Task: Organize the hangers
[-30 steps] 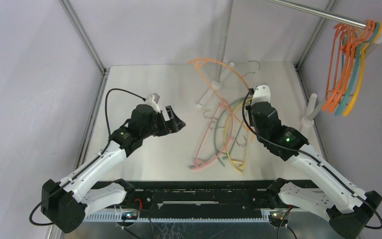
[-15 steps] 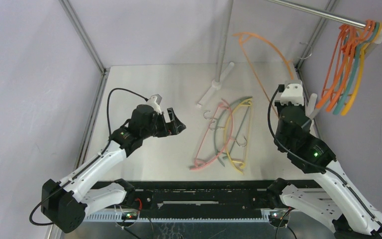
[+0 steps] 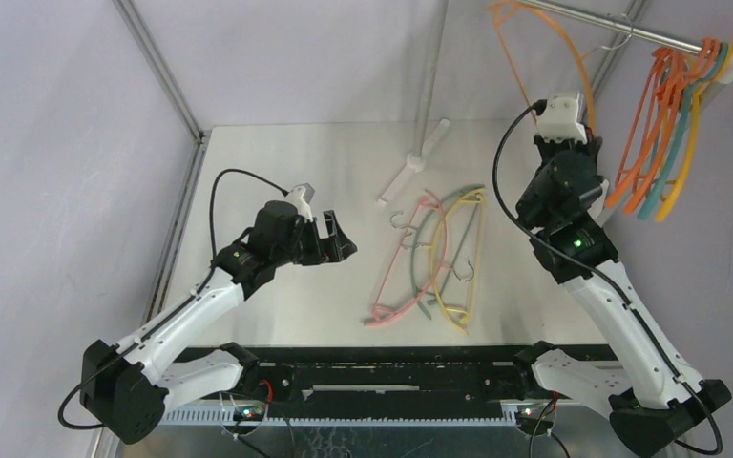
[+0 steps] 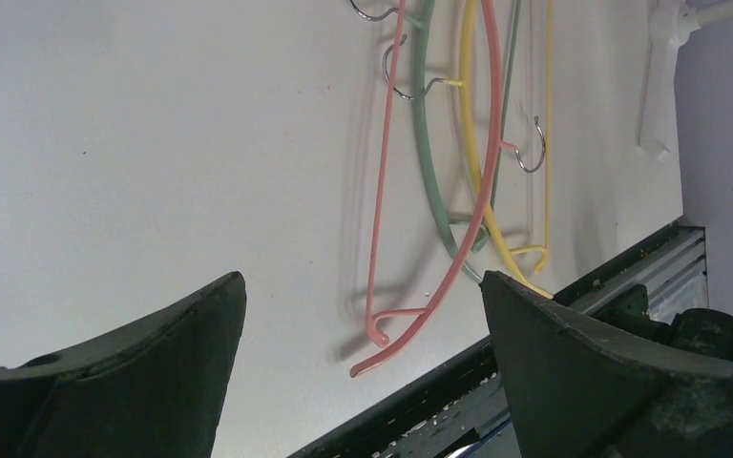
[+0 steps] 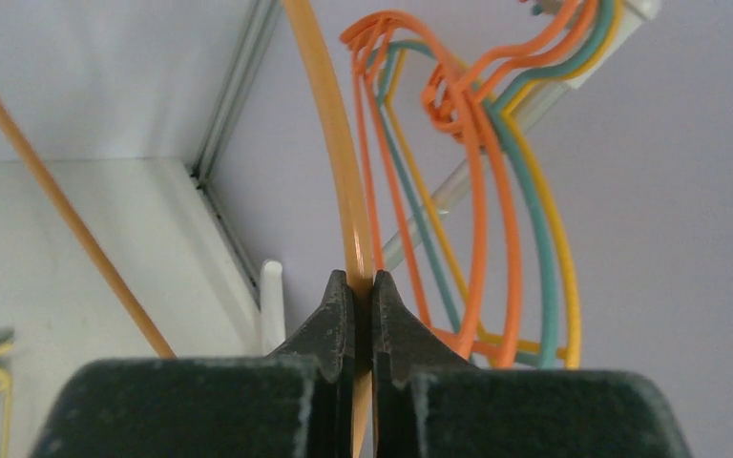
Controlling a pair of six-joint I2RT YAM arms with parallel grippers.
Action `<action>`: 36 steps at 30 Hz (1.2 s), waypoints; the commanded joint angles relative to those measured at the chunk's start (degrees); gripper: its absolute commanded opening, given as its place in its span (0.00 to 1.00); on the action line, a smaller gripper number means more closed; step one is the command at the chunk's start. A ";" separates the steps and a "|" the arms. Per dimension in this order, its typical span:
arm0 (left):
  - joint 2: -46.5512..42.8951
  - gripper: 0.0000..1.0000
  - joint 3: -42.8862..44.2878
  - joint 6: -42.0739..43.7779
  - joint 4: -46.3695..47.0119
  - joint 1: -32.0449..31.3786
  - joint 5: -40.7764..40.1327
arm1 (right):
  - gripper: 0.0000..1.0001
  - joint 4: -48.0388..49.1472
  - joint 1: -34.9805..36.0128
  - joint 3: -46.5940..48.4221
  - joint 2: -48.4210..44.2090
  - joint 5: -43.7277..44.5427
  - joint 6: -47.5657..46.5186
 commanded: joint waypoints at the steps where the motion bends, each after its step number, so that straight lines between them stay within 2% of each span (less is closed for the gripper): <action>1: -2.09 0.97 0.98 1.34 0.45 0.77 0.45 | 0.00 8.11 -3.27 5.94 1.64 -3.09 -1.66; 17: 0.13 0.97 0.93 2.09 1.24 3.28 2.62 | 0.00 -4.23 -16.93 6.86 5.92 -11.32 11.79; 35: 4.12 0.97 2.06 1.35 3.12 3.75 4.40 | 0.00 -12.20 -21.12 3.34 6.25 -13.97 18.07; 36: 4.11 0.97 2.09 1.34 3.11 3.75 4.44 | 0.04 -12.66 -21.15 3.32 6.24 -13.40 18.88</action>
